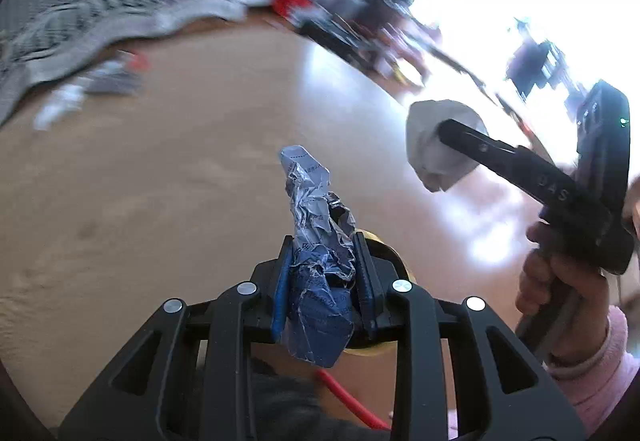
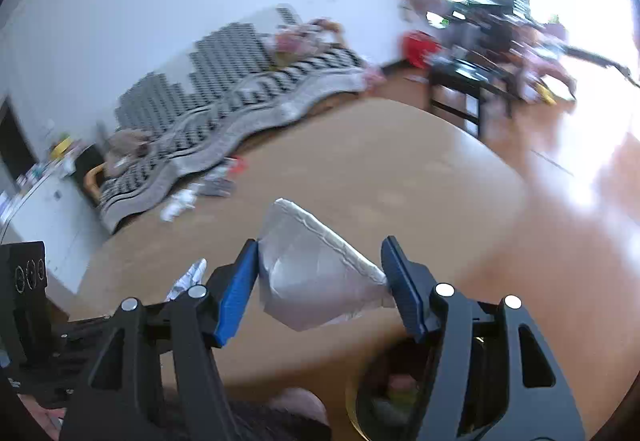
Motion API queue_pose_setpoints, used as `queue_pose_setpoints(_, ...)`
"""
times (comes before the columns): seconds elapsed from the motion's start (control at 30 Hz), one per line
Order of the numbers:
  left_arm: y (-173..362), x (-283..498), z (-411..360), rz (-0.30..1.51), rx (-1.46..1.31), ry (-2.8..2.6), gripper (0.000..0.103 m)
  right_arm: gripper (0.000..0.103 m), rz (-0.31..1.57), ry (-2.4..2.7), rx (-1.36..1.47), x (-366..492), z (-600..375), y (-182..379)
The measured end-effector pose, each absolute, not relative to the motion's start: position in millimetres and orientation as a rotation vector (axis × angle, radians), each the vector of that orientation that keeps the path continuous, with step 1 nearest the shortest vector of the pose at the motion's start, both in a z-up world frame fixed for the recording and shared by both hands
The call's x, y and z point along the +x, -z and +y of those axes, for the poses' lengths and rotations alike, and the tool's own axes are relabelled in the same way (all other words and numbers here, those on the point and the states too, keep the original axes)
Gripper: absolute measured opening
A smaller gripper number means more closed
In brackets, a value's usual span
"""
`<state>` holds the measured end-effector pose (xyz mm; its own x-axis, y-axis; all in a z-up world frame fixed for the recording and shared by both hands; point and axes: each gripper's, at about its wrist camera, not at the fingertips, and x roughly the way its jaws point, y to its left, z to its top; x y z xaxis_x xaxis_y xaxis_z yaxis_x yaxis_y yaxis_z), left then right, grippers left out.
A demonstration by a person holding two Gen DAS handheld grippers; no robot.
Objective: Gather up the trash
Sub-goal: 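Carry both items over the black bin and open both grippers, then return both grippers to the trash on the table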
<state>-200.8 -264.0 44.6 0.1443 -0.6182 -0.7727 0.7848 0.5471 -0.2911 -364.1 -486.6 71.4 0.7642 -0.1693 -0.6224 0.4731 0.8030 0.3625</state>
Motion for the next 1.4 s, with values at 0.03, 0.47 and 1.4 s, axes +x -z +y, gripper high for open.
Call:
queue_pose_setpoints(0.03, -36.7, -214.8, -277.5, 1.013, 0.231, 1.034, 0.028, 0.062, 0.631, 0.387, 0.564, -383.8, -495.2, -58.4)
queue_pose_setpoints(0.47, 109.2, -289.2, -368.7, 1.27, 0.449, 0.957, 0.028, 0.061, 0.862, 0.49, 0.86, -469.0, -534.8, 98.7)
queue_pose_setpoints(1.4, 35.1, -270.8, -334.8, 1.037, 0.316, 0.987, 0.096, 0.097, 0.691, 0.615, 0.599, -432.5, -552.1, 37.0)
